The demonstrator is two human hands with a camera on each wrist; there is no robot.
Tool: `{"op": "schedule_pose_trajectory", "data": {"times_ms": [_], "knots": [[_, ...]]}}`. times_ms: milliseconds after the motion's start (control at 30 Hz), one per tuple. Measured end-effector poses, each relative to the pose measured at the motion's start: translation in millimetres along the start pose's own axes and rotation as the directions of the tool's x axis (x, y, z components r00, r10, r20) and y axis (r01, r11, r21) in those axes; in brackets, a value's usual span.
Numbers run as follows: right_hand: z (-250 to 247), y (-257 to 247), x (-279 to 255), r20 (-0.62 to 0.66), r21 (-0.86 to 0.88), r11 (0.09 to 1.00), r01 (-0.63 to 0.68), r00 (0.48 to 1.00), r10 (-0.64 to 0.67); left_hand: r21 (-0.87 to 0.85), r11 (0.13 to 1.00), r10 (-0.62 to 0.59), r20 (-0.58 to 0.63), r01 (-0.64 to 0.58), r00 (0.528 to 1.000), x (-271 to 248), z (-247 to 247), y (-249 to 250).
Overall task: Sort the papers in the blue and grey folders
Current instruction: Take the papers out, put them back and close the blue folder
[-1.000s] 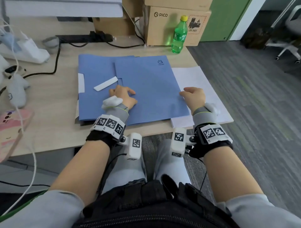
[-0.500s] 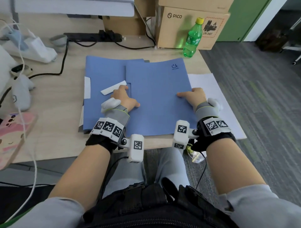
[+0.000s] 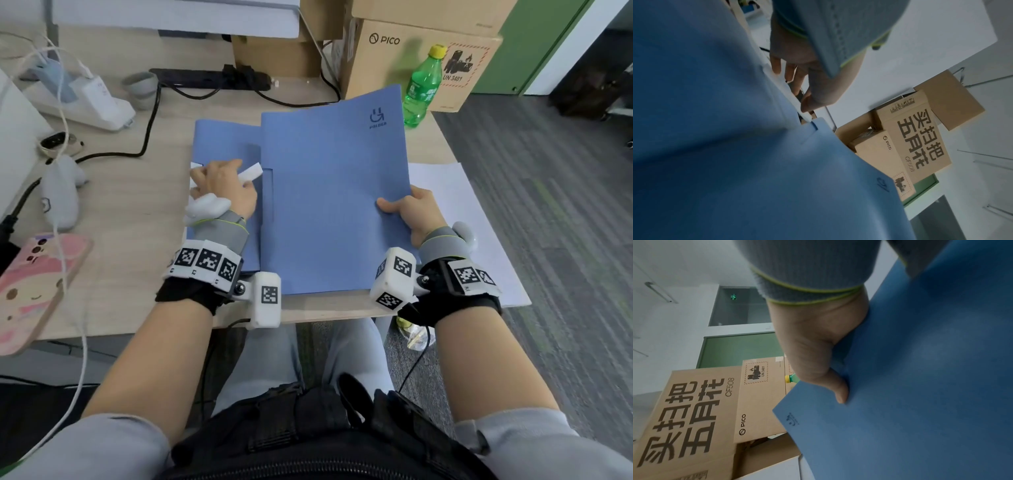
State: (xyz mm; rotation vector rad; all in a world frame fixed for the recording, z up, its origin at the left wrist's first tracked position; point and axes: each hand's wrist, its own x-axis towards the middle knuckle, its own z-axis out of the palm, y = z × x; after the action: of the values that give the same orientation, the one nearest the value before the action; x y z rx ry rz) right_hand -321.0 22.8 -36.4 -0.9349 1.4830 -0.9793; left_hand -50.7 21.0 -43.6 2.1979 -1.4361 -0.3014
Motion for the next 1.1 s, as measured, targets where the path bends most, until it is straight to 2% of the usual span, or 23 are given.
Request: {"op": "schedule_pose_trajectory", "data": {"times_ms": [100,233,333,433,567,700,767,833,933,1033,1100], "knots": [[3,1,-1,0.014,0.029,0.999,0.027,1.000,-0.027,0.008,1.000,0.011,0.015,-0.011,1.000,6,-9,-8],[5,4,-2,0.021,0.059,0.997,0.041,0.999,-0.042,-0.241,0.966,0.111,0.038,-0.099,0.993,10,-14,-17],[6,5,-4,0.033,0.074,0.996,0.047,0.998,-0.049,-0.451,0.892,0.076,0.085,-0.030,0.993,8,-12,-18],[8,7,-7,0.034,0.090,0.995,0.047,0.998,-0.050,-0.620,0.783,0.046,0.127,0.043,0.991,4,-12,-11],[10,7,-12,0.035,0.114,0.992,0.053,0.998,-0.057,-0.655,0.748,0.054,0.220,0.106,0.974,-1,-17,-7],[10,8,-14,0.026,0.139,0.989,0.053,0.998,-0.057,-0.744,0.594,0.080,0.434,0.306,0.897,-1,-21,-10],[9,9,-16,0.026,0.147,0.988,0.050,0.998,-0.054,-0.787,0.503,0.126,0.475,0.356,0.871,-5,-25,-8],[10,10,-17,0.027,0.157,0.986,0.051,0.998,-0.055,-0.806,0.455,0.143,0.486,0.379,0.862,-4,-23,-6],[14,10,-18,0.031,0.162,0.985,0.059,0.997,-0.065,-0.771,0.491,0.090,0.509,0.406,0.856,-9,-21,-2],[17,9,-19,0.035,0.156,0.985,0.071,0.996,-0.077,-0.763,0.532,0.056,0.465,0.368,0.883,-12,-17,3],[17,8,-19,0.035,0.151,0.986,0.078,0.996,-0.084,-0.776,0.499,0.087,0.487,0.385,0.869,-13,-18,3]]}}
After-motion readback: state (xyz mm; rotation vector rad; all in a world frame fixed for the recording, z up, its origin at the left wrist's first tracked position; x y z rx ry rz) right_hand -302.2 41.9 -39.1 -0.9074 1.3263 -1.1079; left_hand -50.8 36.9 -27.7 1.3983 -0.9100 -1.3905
